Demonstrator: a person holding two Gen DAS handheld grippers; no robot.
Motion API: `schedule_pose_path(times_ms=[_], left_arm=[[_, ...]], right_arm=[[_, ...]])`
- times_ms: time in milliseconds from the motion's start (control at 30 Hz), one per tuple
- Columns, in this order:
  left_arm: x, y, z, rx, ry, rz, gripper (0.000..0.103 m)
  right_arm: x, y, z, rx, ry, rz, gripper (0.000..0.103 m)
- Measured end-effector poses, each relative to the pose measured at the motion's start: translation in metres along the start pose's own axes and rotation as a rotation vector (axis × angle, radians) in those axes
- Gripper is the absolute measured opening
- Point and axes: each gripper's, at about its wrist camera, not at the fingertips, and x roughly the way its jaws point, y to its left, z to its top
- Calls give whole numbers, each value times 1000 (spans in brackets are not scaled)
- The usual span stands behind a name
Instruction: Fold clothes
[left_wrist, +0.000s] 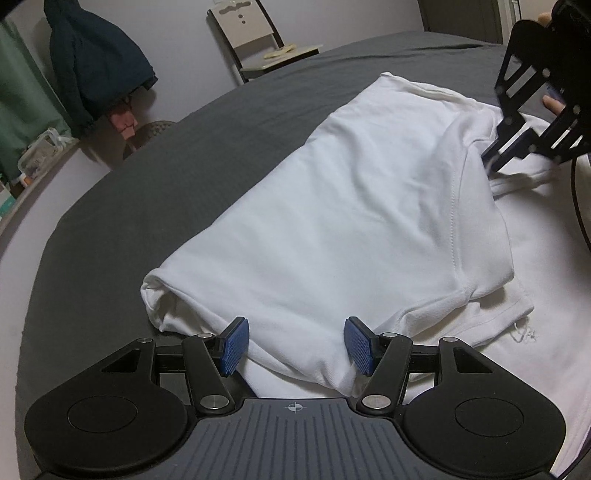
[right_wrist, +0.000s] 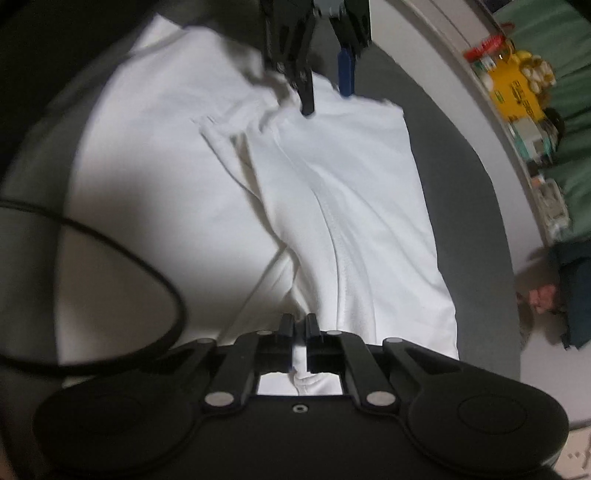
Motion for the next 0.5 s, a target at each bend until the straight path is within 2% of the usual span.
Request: schedule_pose_path(times_ms=[133,200,233,267,333,400,500], left_arm=[[-1,4,-2,-13,4,-16,60],[-1,7,-3,-31,10,-29,60],[-1,9,-4,-43,13,-37,60],[-1,10,-5,-56,17,-44,60],[-5,14,-7,-89,19,-63,60],[-12,20,-10,-121,10,-80,60],[-30,38,-12,-243,-87,-74,60]], right_arm=[[-17,7,-11,-24,-18,47,6],[-13,10,-12,9,-9,58,7],[-9,10,-11,32,0,67,10],[-8,8,-11,48,1,79,17],[-5,4,-11,82,5,104,19],[-3,-13,-22,176,7,101,22],[-2,-52,-46,376,6,71,39]])
